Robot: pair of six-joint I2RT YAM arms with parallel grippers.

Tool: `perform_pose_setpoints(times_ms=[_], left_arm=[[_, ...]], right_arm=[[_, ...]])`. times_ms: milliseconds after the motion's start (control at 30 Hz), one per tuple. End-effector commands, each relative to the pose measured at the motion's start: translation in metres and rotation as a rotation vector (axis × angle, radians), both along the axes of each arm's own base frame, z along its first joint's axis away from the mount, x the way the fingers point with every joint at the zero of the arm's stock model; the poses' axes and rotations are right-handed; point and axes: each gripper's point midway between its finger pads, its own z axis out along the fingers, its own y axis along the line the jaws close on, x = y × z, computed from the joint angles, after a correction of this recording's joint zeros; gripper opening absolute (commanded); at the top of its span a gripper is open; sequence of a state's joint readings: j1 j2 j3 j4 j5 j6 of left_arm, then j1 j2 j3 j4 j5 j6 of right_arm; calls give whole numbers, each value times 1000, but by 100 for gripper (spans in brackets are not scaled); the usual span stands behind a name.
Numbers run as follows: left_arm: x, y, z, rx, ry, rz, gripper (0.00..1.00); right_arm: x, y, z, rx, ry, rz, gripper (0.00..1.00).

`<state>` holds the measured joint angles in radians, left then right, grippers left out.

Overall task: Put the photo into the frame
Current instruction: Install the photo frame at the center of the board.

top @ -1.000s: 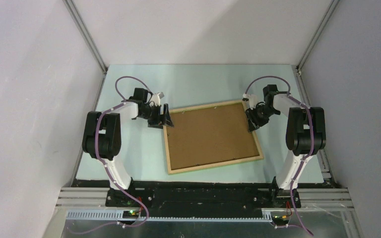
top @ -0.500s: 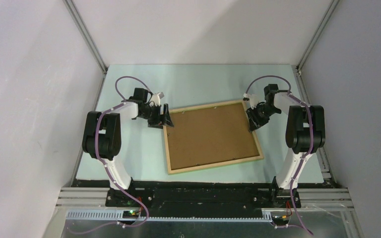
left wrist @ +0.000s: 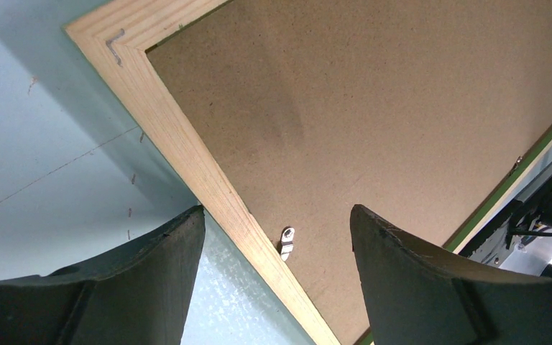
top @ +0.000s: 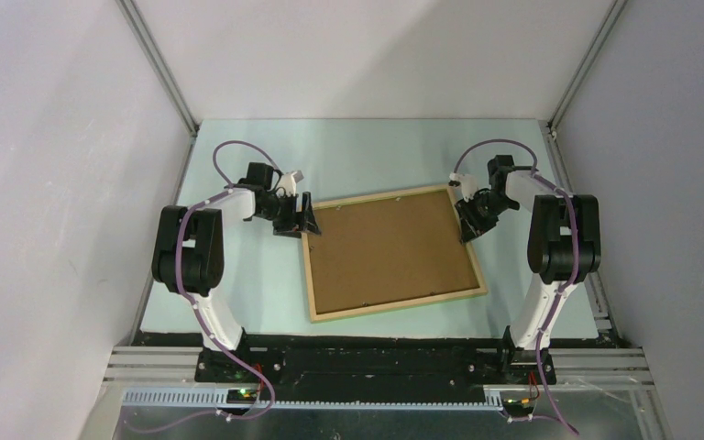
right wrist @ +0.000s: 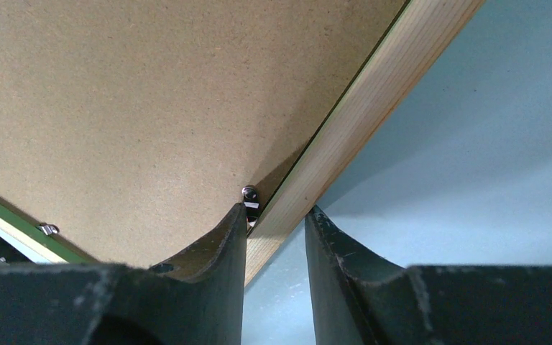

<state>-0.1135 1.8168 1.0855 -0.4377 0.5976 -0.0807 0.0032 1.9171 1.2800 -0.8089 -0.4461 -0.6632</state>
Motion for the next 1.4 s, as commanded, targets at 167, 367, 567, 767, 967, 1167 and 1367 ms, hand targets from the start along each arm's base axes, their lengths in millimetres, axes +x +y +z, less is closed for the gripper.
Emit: perform_pose_setpoints(times_ms=[167, 367, 567, 767, 967, 1167, 1367], left_arm=[[-5, 9, -9, 44, 32, -2, 80], [-5, 10, -9, 50, 28, -1, 80], [-5, 11, -9, 55, 27, 0, 81], [-4, 13, -6, 69, 9, -1, 83], [-2, 18, -1, 94, -18, 8, 85], [-1, 17, 1, 94, -25, 6, 85], [0, 17, 1, 94, -25, 6, 84]], right_arm=[[16, -5, -4, -95, -89, 75, 18], [17, 3, 5, -44, -94, 59, 44], [18, 9, 14, -9, -102, 26, 57], [21, 7, 15, -19, -94, -29, 56], [25, 2, 13, -42, -99, -68, 51], [19, 0, 13, -42, -87, -29, 51], [8, 1, 14, -34, -65, 6, 51]])
